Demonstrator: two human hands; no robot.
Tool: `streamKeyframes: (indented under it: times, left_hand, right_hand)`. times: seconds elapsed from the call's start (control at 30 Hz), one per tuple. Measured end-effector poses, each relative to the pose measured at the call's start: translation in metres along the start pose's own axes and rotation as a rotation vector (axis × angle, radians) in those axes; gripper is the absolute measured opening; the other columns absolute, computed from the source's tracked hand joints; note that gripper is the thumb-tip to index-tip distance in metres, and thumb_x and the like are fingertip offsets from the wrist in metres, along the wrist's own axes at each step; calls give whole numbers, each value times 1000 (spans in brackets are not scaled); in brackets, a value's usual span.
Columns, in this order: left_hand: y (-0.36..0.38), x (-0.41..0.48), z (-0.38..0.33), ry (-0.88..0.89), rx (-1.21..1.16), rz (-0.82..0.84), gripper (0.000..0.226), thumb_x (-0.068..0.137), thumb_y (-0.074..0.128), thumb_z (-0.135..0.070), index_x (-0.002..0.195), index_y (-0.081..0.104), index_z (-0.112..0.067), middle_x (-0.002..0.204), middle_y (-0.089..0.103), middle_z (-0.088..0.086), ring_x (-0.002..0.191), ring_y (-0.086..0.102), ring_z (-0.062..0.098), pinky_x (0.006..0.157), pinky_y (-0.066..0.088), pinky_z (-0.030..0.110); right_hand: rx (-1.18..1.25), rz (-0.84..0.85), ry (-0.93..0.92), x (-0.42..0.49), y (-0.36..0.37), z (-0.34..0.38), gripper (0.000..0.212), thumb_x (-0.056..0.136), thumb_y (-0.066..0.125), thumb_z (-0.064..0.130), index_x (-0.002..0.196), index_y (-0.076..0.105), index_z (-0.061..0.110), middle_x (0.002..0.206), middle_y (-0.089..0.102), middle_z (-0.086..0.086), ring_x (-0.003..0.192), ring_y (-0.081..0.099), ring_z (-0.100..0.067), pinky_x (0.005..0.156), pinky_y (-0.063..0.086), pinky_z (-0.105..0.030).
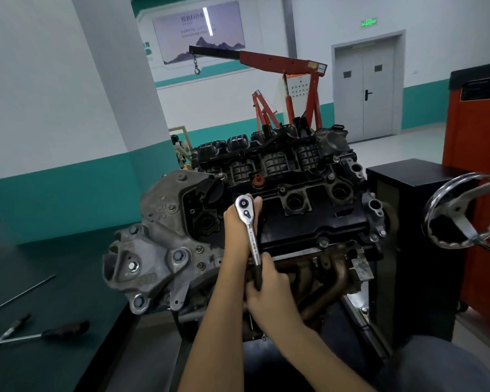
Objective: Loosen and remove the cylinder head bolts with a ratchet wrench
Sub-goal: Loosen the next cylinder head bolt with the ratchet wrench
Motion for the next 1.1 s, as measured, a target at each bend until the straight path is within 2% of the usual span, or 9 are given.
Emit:
streamKeyframes:
  times: [0.13, 0.23, 0.4, 0.47, 0.57, 0.73, 0.93, 1.03, 1.1]
  left_hand:
    - [3, 6, 5, -34, -59, 67, 52, 91, 61, -11, 45, 44, -29, 47, 36, -13, 52, 30, 4, 56, 30, 23]
    - [5, 9, -4, 21, -5, 114, 48, 87, 57, -5, 48, 54, -31, 53, 50, -14, 56, 42, 1, 55, 35, 17]
    - [-2, 2, 9, -41, -167, 28, 38, 89, 57, -2, 62, 66, -27, 65, 61, -14, 73, 57, 3, 70, 45, 19]
    - [-1, -2, 11, -40, -203, 22, 45, 93, 59, -8, 53, 54, -29, 55, 51, -16, 62, 48, 1, 63, 41, 18]
    - [4, -4, 6, -28, -188, -7, 48, 94, 60, -14, 57, 32, -25, 54, 32, -13, 60, 31, 11, 59, 27, 29]
    - [-1, 0, 5, -31, -120, -1, 49, 93, 60, -14, 57, 28, -27, 56, 25, -9, 57, 24, 9, 58, 26, 29]
    - [3, 6, -1, -27, -39, 123, 47, 88, 58, -6, 49, 51, -31, 55, 49, -13, 60, 41, 5, 62, 36, 26]
    - [0, 3, -4, -16, -33, 95, 40, 84, 57, -3, 57, 63, -33, 65, 57, -6, 65, 47, 6, 63, 39, 26]
    - [-4, -1, -2, -36, -97, 33, 36, 87, 57, -3, 65, 63, -31, 70, 59, -7, 69, 51, 6, 67, 42, 24]
  right_hand:
    - [-261, 166, -108, 18, -55, -5, 30, 82, 54, 6, 107, 47, 23, 69, 48, -1, 57, 48, -15, 58, 44, -29]
    - [-655, 264, -220, 59, -117, 5, 37, 86, 56, 14, 120, 47, 24, 79, 49, -2, 67, 58, -22, 63, 49, -32]
    - [-1067, 206, -449, 86, -128, 37, 29, 88, 53, 22, 115, 42, 25, 81, 56, -1, 78, 60, -28, 64, 44, -35]
    - [-956, 111, -371, 65, -117, 24, 28, 86, 55, 23, 111, 41, 25, 85, 60, -6, 80, 61, -31, 66, 45, -35]
    - [-448, 57, -129, 19, -74, 1, 24, 82, 57, 15, 96, 40, 25, 70, 55, -3, 66, 57, -26, 58, 45, -32]
    - [-77, 48, -33, 2, -9, 2, 27, 83, 53, 4, 107, 45, 14, 67, 51, 2, 57, 52, -10, 52, 43, -17]
    - [-685, 287, -262, 62, -116, 5, 33, 84, 59, 11, 112, 50, 26, 70, 54, 3, 50, 49, -2, 41, 35, -10]
    - [-1092, 275, -455, 100, -141, 34, 37, 89, 55, 19, 123, 45, 30, 68, 47, 10, 53, 47, -8, 44, 29, -17]
    - [-1148, 201, -501, 103, -138, 43, 38, 89, 54, 21, 125, 42, 28, 72, 47, 6, 59, 48, -16, 49, 33, -24]
Point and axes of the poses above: each hand's wrist, its own x-axis towards the middle knuckle, its own y-axis out of the palm, z = x × y, the point moved 7 cm from there along x, towards the middle knuckle
